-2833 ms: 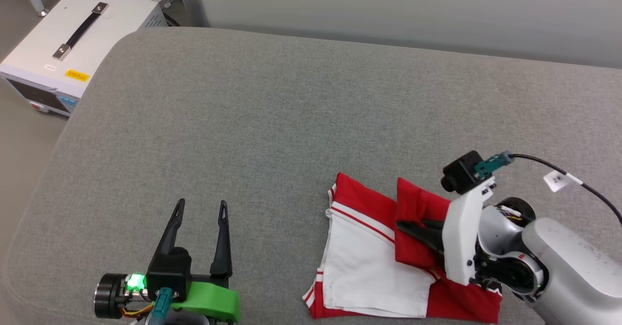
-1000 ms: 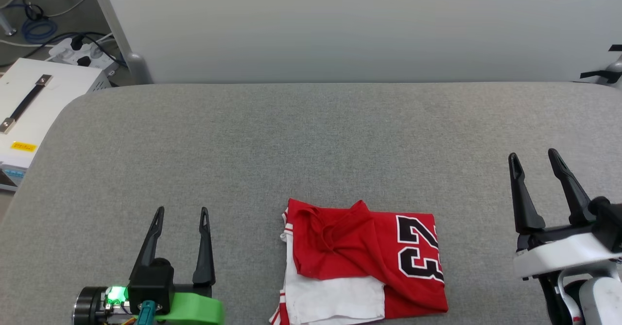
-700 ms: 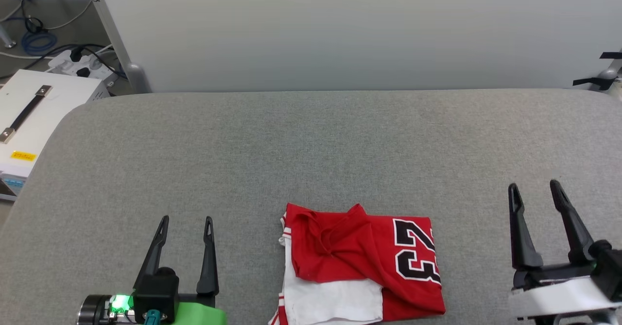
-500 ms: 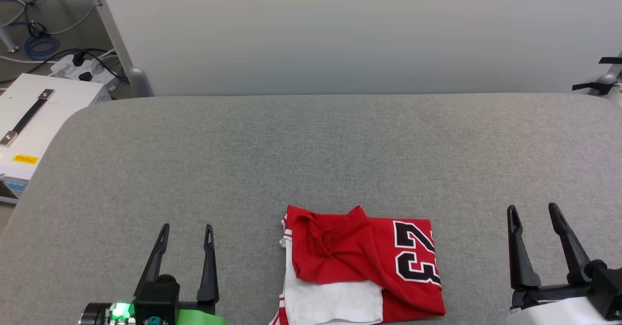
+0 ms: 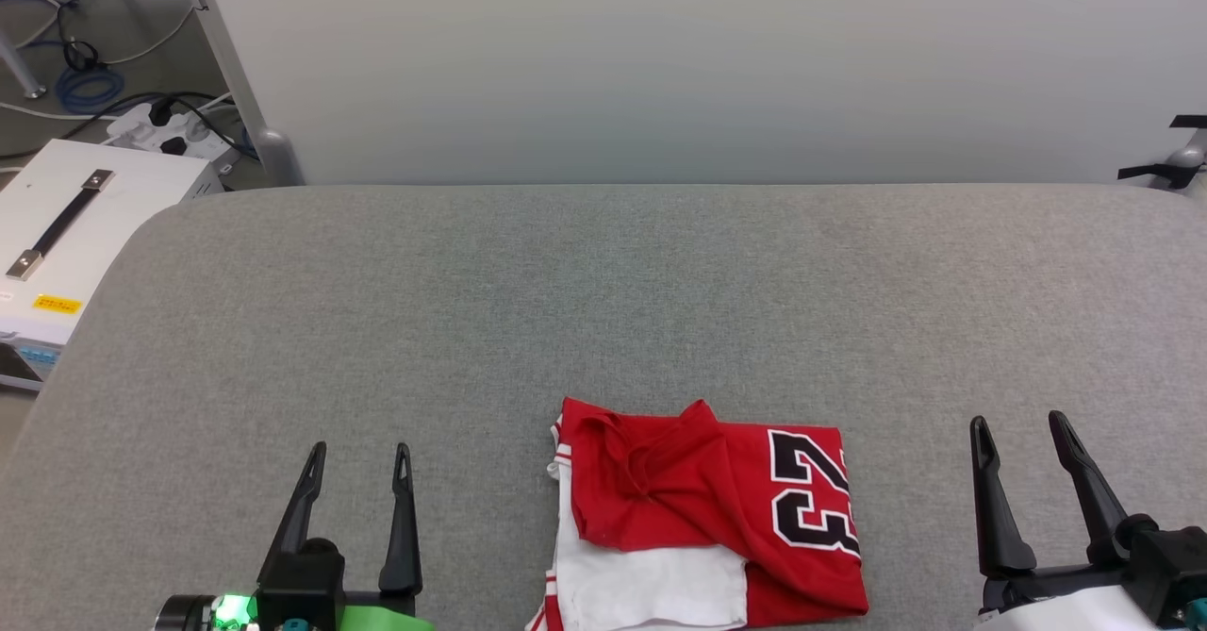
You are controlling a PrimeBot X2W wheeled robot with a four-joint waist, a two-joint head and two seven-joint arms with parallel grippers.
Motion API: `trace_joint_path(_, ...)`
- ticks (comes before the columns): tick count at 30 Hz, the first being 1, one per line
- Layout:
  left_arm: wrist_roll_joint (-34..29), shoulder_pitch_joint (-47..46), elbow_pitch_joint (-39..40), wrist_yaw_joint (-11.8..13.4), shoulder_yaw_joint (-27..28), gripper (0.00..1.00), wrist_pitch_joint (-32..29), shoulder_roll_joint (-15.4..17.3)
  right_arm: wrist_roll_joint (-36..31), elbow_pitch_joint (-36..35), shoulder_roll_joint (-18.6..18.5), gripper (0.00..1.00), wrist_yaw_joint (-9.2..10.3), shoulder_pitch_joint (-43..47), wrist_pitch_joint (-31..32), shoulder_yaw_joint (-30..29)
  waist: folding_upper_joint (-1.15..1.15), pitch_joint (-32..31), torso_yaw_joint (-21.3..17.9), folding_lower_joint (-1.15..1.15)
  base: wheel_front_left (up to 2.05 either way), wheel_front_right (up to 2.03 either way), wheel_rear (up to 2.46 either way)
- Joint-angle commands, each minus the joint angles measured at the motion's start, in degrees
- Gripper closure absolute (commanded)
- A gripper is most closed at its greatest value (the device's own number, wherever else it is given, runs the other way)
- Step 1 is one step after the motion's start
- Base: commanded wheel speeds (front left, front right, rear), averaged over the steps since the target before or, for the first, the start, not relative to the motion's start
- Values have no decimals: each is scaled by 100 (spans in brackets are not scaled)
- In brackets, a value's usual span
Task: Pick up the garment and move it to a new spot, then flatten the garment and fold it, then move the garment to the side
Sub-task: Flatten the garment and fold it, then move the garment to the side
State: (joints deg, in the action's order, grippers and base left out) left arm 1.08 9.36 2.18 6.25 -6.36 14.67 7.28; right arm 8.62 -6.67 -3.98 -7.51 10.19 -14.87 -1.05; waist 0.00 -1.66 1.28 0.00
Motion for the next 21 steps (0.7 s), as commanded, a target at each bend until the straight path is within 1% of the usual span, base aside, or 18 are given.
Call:
trace_joint_path(1,29,34,-20,-23,18,0,33,-3,-45,25,-3,0,2,-34,-12,20,0,5,5,0,0,0,0)
trace_joint_path(7,20,-2,-51,-27,23,0,33,-28,46,10,-149,0,2,-385,-13,-138,0,40,28,0,0,0,0)
trace_joint_path(8,14,-37,-67,-30,32,0,33,-33,179,78,-374,0,2,-738,-13,-223,0,76,46,0,0,0,0)
trace_joint_path(10,8,-75,-82,-40,28,0,33,-36,383,197,-553,0,2,-1040,58,-226,0,113,69,0,0,0,0)
trace_joint_path(13,9,-157,-102,-58,18,0,33,-46,751,353,-916,0,2,-1597,407,-122,0,184,110,0,0,0,0)
trace_joint_path(15,9,-223,-120,-74,7,0,33,-55,1084,472,-1189,0,2,-1964,833,76,0,232,145,0,0,0,0)
trace_joint_path(16,5,-259,-125,-85,-4,0,33,-60,1323,527,-1327,0,2,-2146,1161,206,0,266,171,0,0,0,0)
trace_joint_path(17,4,-350,-142,-112,-22,0,33,-71,2094,711,-1741,0,2,-2560,2318,663,0,337,238,0,0,0,0)
trace_joint_path(21,1,-409,-151,-117,-25,0,33,-89,3070,912,-2200,0,2,-2848,3778,1040,0,435,335,0,0,0,0)
